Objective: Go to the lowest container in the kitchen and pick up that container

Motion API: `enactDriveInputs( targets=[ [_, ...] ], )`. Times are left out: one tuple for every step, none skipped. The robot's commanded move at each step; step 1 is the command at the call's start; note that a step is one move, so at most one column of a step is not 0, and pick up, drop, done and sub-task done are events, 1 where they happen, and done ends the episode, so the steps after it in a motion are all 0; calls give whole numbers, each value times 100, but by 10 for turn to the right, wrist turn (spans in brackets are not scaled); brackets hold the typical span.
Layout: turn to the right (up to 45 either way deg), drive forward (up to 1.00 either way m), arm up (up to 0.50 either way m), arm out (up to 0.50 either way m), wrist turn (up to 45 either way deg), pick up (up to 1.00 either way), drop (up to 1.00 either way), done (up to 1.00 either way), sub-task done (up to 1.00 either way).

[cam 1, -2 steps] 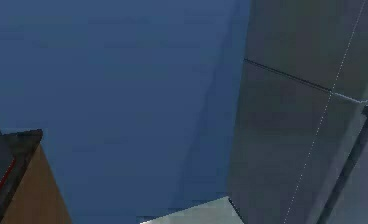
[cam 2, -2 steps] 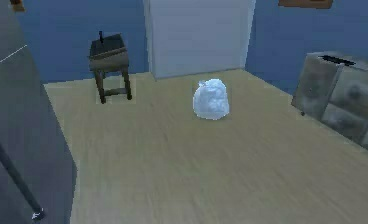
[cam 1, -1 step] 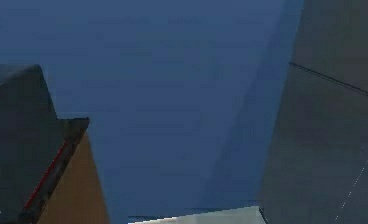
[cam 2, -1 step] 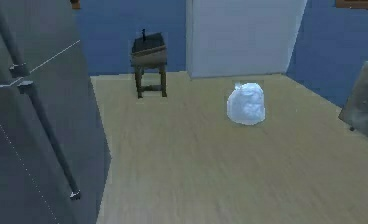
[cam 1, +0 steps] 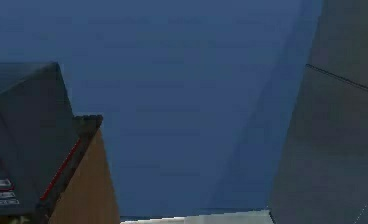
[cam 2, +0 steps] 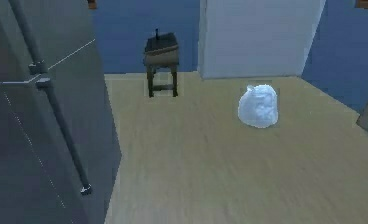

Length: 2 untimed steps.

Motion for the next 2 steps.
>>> enactDriveInputs(
  targets=[
    [0,40,0,0,0,0,0,0,0],
    [450,0,0,0,0,0,0,0,0]
  ],
)
